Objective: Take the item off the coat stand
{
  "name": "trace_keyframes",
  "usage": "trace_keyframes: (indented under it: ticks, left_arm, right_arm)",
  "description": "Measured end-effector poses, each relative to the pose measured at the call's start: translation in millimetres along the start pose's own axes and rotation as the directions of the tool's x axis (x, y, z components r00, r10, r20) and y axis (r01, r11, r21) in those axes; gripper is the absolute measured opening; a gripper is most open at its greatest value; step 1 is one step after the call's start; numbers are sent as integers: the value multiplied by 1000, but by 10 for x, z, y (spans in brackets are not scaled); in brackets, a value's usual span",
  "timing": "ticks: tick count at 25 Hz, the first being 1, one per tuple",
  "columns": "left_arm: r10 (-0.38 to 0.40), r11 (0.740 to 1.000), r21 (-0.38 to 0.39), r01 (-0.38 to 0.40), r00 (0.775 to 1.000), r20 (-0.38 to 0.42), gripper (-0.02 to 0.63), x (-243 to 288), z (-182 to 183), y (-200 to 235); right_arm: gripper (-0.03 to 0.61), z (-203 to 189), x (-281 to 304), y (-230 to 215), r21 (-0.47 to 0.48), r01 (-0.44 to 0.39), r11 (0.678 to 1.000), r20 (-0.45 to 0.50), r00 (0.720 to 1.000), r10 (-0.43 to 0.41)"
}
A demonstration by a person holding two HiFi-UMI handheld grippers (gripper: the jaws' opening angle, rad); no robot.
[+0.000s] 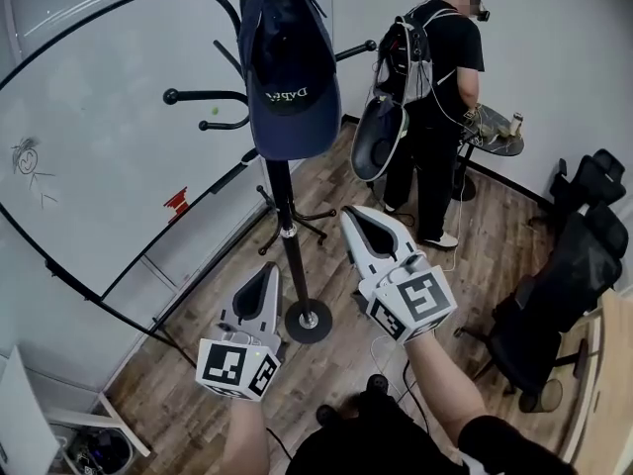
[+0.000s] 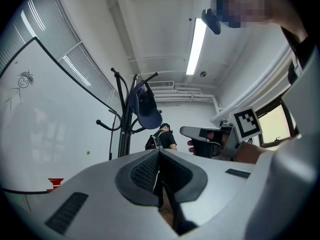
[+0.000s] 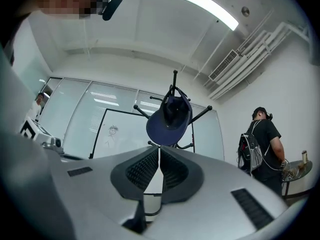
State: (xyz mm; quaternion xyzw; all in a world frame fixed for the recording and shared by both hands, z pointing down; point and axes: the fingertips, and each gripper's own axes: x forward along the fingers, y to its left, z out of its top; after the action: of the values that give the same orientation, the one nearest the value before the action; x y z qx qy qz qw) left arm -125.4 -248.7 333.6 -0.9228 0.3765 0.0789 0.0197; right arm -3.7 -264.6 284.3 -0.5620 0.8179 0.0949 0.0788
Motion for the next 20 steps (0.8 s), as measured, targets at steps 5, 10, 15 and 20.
trace_keyframes:
  ticks: [5,10,15,20]
  left_arm:
    - [13,1000,-6,-13,1000,17,15,-56,50,50]
    - [23,1000,-5,-23,1000,20,15,-69,63,178]
    - [12,1000,0,-12,1000,16,15,-45,55,179]
    - [7,1000,10,-7,1000,14,15,-15,68,211]
  right_arm:
    - [32,43,260,-36,3,30,1000,12,999,-31]
    - [35,77,488,-181,20,80,997,15,997,-81]
    - [90,151,622,-406,60,130,990,35,991,-132]
    - [130,209,733,-538,80,154,985,53,986,-159]
